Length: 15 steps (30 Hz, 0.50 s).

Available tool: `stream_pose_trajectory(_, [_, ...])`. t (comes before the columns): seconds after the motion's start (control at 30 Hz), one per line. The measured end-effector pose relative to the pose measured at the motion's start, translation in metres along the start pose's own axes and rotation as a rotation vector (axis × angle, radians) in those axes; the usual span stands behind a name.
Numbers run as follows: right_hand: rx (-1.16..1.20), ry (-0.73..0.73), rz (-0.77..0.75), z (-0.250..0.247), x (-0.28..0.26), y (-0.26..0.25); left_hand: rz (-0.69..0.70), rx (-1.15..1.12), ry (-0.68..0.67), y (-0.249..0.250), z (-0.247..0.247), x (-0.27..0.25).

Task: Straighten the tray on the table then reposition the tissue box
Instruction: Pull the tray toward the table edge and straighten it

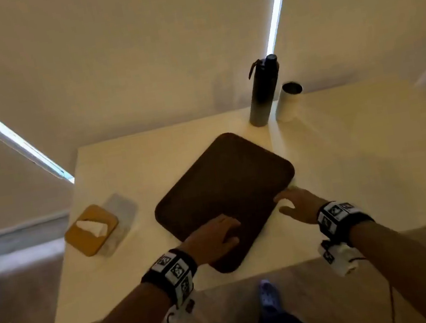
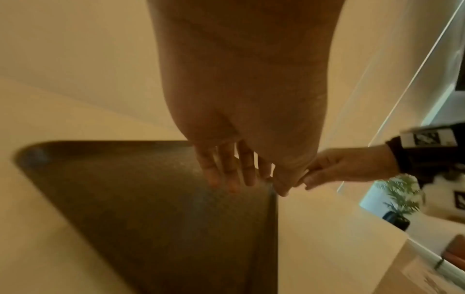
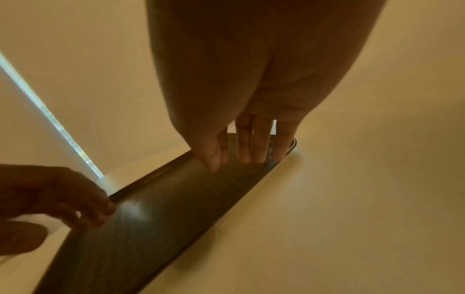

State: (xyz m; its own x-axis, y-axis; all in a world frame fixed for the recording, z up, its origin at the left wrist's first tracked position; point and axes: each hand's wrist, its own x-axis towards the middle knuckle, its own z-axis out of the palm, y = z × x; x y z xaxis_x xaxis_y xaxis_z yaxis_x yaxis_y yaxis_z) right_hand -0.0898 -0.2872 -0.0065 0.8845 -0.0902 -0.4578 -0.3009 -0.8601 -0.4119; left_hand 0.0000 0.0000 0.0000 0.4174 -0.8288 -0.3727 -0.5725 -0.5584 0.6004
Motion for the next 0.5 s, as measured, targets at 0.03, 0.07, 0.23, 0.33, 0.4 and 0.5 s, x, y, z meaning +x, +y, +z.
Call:
stream_pose_trajectory(0.03, [-0.011, 0.008, -0.013, -0.002, 0.011, 0.007, 0.012, 0.017, -0.021, 0.004, 0.006, 0.018])
stream_pose_trajectory(0.07, [-0.030, -0.001, -0.014, -0.007, 0.020, 0.012, 0.004, 0.038, -0.039, 0.009, 0.011, 0.033])
stream_pose_trajectory(0.23, [-0.189, -0.060, -0.135, -0.010, 0.058, 0.042, -0.085, 0.018, -0.102, 0.028, 0.051, 0.087])
stream_pose_trajectory(0.33, [-0.276, -0.082, -0.216, -0.012, 0.070, 0.055, -0.147, -0.032, -0.063, 0.033, 0.066, 0.099])
stream_pose_trajectory(0.4, [-0.289, -0.064, -0.268, -0.012, 0.076, 0.062, -0.151, -0.082, -0.023, 0.031, 0.071, 0.101])
stream_pose_trajectory(0.5, [-0.288, -0.018, -0.309, -0.011, 0.080, 0.066, -0.110, -0.070, 0.021, 0.025, 0.074, 0.099])
